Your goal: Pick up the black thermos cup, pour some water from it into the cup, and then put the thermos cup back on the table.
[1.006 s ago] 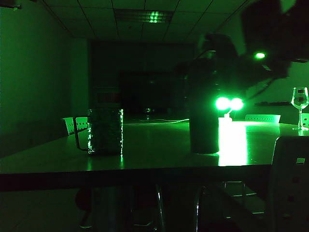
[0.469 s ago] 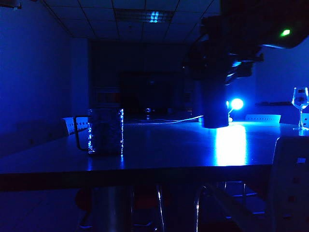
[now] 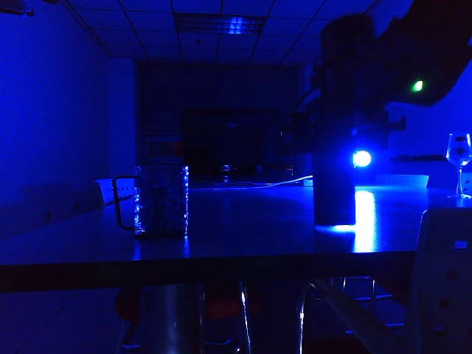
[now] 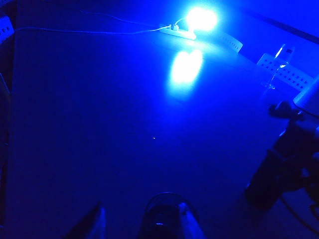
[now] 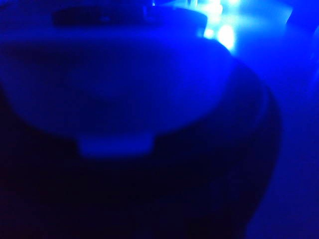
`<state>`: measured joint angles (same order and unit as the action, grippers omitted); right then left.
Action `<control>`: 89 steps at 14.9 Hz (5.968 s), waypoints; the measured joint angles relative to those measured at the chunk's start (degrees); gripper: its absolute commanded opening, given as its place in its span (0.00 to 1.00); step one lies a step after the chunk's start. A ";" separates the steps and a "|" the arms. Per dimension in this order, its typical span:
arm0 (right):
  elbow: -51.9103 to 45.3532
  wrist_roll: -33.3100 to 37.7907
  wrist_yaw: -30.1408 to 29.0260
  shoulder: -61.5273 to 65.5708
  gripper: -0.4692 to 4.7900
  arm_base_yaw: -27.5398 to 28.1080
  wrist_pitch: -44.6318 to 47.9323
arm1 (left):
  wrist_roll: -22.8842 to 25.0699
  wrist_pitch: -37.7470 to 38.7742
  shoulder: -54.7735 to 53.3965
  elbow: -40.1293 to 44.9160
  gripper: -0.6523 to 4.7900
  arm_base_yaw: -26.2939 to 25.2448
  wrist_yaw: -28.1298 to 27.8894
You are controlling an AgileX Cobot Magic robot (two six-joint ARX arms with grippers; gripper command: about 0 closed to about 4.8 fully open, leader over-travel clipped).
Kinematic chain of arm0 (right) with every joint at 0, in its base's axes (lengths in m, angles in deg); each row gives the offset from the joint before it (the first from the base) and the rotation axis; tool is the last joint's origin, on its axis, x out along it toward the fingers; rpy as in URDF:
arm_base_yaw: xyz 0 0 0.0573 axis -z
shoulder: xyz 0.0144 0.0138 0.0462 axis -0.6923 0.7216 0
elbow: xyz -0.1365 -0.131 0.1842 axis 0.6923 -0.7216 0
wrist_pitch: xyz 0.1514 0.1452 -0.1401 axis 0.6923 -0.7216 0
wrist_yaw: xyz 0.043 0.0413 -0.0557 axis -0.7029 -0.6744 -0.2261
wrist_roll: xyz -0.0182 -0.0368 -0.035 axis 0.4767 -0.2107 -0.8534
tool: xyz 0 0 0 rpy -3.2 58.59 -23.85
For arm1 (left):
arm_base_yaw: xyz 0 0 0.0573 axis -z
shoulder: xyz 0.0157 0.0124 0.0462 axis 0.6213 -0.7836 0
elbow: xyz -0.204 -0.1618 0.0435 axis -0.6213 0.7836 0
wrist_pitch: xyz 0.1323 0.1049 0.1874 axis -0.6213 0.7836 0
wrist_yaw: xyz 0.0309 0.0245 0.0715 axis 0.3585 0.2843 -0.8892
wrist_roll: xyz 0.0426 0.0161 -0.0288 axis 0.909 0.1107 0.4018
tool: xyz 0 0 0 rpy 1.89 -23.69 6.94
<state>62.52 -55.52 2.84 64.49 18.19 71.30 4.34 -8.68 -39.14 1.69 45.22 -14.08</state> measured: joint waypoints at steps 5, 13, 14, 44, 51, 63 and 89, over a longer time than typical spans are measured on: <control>0.09 3.10 0.07 0.96 0.88 0.02 1.11 | 0.00 0.00 0.00 0.00 0.46 0.00 0.52; 0.22 3.19 -2.23 0.94 1.00 0.02 1.97 | -0.02 0.00 0.00 0.00 0.46 0.00 0.50; 0.22 2.99 -3.13 0.94 1.00 0.02 1.97 | -0.02 0.00 0.00 0.00 0.46 0.00 0.50; 0.11 -7.06 -48.98 -11.52 1.00 11.91 -17.42 | -0.20 -1.57 0.07 0.00 0.46 0.00 0.52; 0.11 -11.65 -57.18 -9.33 1.00 13.73 -16.31 | -1.92 -1.57 0.00 0.00 0.46 0.00 0.52; 0.13 -11.45 -58.47 -2.01 0.84 13.66 -5.70 | -2.14 -1.57 0.00 0.00 0.46 0.00 0.52; 0.35 -8.63 -50.95 -2.91 0.60 11.37 -8.44 | -2.16 -1.55 0.00 -0.02 0.46 0.00 0.79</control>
<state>62.87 -64.16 -48.11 61.59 29.55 62.87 2.17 -10.23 -39.14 1.67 45.22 -13.29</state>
